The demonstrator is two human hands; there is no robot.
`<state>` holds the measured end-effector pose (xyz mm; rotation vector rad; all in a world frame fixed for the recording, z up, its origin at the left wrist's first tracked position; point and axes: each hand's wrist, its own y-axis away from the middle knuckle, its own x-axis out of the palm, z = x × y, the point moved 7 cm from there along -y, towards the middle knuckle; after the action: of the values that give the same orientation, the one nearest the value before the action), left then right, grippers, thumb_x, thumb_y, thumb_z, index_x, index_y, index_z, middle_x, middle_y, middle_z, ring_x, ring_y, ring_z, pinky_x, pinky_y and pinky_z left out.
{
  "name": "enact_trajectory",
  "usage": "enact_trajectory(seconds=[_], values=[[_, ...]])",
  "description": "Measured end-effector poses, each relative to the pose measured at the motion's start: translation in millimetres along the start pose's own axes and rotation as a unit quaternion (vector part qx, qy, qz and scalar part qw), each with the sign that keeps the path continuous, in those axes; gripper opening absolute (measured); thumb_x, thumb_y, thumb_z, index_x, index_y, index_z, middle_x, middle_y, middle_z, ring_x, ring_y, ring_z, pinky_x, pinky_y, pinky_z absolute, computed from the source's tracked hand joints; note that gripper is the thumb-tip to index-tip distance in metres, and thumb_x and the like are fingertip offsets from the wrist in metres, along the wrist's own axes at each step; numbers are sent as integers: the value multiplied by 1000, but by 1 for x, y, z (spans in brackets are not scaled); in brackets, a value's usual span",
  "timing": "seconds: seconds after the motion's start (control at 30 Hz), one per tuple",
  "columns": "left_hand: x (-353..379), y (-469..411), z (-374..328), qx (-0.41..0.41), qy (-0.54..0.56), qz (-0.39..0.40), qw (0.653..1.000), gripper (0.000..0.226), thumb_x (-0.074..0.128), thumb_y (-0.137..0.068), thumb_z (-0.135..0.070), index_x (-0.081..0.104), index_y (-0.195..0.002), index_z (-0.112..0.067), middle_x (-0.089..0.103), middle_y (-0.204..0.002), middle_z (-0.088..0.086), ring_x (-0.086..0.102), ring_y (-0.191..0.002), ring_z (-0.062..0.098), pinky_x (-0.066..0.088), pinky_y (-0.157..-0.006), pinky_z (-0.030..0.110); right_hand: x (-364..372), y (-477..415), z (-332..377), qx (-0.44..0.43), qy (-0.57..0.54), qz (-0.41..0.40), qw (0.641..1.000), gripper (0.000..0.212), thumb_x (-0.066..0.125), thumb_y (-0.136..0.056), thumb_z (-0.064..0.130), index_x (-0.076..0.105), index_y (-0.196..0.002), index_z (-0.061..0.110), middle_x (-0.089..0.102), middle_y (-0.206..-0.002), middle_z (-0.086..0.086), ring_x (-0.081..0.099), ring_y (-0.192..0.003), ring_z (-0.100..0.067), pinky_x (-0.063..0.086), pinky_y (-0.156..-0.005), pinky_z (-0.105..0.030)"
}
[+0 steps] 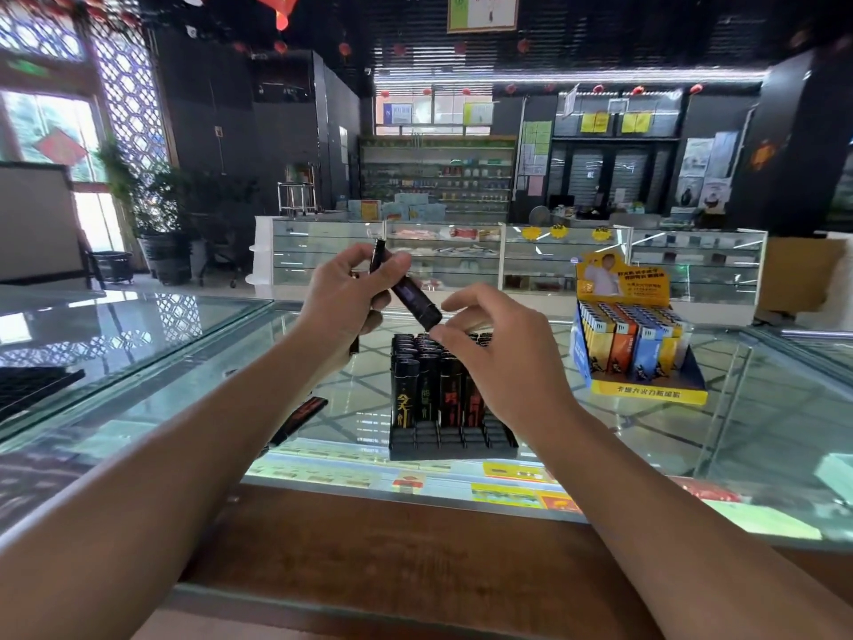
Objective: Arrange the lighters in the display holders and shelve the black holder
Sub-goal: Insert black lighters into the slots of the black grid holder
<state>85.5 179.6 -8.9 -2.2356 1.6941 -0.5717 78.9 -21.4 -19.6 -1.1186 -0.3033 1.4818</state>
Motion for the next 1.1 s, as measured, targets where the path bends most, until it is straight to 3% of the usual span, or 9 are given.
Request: enact_trajectory(seconds=[0.23, 0.47, 0.53, 0.77, 0.87, 0.93, 0.97, 1.03, 1.1], values=[[-1, 2, 1, 6, -43, -7, 999, 24, 83, -83, -38, 64, -80, -25, 61, -70, 5, 36, -50, 14, 25, -39, 23, -2, 4, 4, 39, -145, -8, 989, 21, 77, -95, 28, 69, -114, 24, 76, -88, 10, 72, -86, -3, 60, -80, -30], [6, 4, 0, 48, -149, -14, 988, 13, 72, -96, -32, 72, -94, -19, 71, -75, 4, 40, -45, 8, 32, -38, 16, -48, -9, -20, 30, -104, -162, 981, 17, 66, -102, 12, 74, -112, 22, 72, -101, 9, 69, -95, -10, 61, -87, -42], [-1, 1, 5, 31, -169, -27, 985, 17, 70, -97, -35, 75, -94, -19, 63, -72, 1, 40, -47, 9, 31, -38, 18, -57, -11, -30, 25, -62, -169, 983, 20, 61, -103, 13, 75, -114, 24, 69, -105, 3, 66, -94, -8, 59, -87, -35], [-11, 1, 19, -44, -229, -63, 970, 40, 54, -106, -39, 80, -89, -15, 64, -66, 1, 49, -48, 11, 37, -43, 18, -60, -15, -37, -10, 18, -115, 993, 23, 60, -102, 5, 74, -111, 21, 63, -104, 5, 60, -92, -1, 50, -82, -18], [-13, 3, 16, -42, -240, -74, 967, 46, 49, -108, -42, 82, -90, -14, 70, -61, -2, 36, -43, 10, 27, -39, 22, -57, -14, -31, -32, 30, -85, 995, 23, 63, -100, 4, 75, -109, 21, 65, -103, 6, 61, -92, -1, 40, -80, -5], [-12, 3, 14, -38, -250, -66, 965, 48, 47, -108, -43, 81, -96, -11, 75, -83, 1, 29, -38, 8, 23, -36, 21, -47, -13, -29, -39, 35, -31, 998, 22, 66, -99, 5, 76, -108, 22, 63, -102, 11, 62, -93, -1, 43, -79, -7], [-12, 2, 15, -39, -245, -62, 967, 49, 47, -108, -44, 80, -96, -10, 75, -79, 1, 27, -37, 8, 22, -35, 21, -40, -12, -30, -36, 38, 2, 999, 22, 68, -99, 6, 76, -108, 23, 63, -102, 14, 63, -91, -1, 46, -79, -11], [-13, 1, 16, -48, -220, -64, 972, 51, 49, -108, -45, 80, -92, -8, 55, -44, -1, 29, -39, 10, 22, -35, 21, -29, -11, -35, -17, 52, 70, 996, 21, 72, -97, 8, 78, -107, 26, 65, -99, 17, 65, -86, 0, 47, -77, -16], [-12, 0, 17, -54, -193, -62, 978, 49, 52, -107, -43, 78, -90, -4, 45, -49, -5, 33, -38, 7, 26, -35, 18, -23, -9, -38, 11, 66, 116, 991, 19, 76, -95, 11, 79, -104, 28, 67, -96, 18, 65, -84, 4, 44, -72, -9]])
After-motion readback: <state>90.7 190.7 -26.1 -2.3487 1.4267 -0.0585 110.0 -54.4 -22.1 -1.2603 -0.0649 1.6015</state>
